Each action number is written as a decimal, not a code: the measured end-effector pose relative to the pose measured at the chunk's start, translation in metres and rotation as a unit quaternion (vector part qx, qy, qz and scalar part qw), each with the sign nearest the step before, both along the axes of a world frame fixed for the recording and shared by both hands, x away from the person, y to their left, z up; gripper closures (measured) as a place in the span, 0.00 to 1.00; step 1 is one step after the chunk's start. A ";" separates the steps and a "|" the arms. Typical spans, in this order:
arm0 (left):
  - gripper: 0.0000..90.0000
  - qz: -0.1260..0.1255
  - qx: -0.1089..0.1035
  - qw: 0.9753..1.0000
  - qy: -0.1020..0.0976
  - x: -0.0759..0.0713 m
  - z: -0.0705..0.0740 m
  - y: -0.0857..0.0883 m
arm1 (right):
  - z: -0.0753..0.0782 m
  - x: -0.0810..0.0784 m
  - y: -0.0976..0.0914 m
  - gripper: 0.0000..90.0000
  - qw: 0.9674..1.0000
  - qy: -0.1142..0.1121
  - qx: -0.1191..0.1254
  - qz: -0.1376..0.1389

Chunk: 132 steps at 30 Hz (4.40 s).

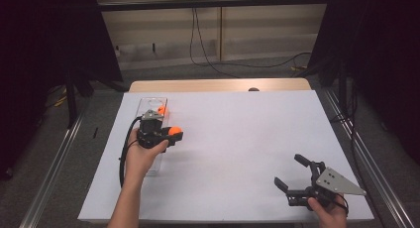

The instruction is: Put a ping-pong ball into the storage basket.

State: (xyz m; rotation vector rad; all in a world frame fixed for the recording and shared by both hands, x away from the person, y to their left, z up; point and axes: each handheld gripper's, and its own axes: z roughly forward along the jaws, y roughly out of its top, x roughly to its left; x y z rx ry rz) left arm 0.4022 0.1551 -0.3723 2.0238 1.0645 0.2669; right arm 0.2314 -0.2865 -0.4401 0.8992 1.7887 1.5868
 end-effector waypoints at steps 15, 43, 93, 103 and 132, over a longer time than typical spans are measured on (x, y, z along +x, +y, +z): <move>0.56 0.006 0.004 1.000 0.000 0.001 0.001 0.006 | 0.000 0.000 0.000 0.02 1.000 0.000 0.002 0.000; 0.56 0.017 0.006 1.000 -0.002 0.001 0.004 0.017 | 0.000 0.000 0.000 0.02 1.000 0.001 0.002 0.000; 0.56 0.037 0.008 0.999 -0.006 0.001 0.007 0.034 | 0.000 0.000 0.000 0.02 1.000 0.001 0.004 0.001; 0.56 0.044 0.008 0.999 -0.008 0.002 0.008 0.038 | 0.000 0.000 0.000 0.02 1.000 0.002 0.005 0.001; 0.56 0.065 0.007 0.998 -0.015 0.001 0.010 0.051 | 0.000 0.000 0.000 0.02 1.000 0.000 0.002 0.003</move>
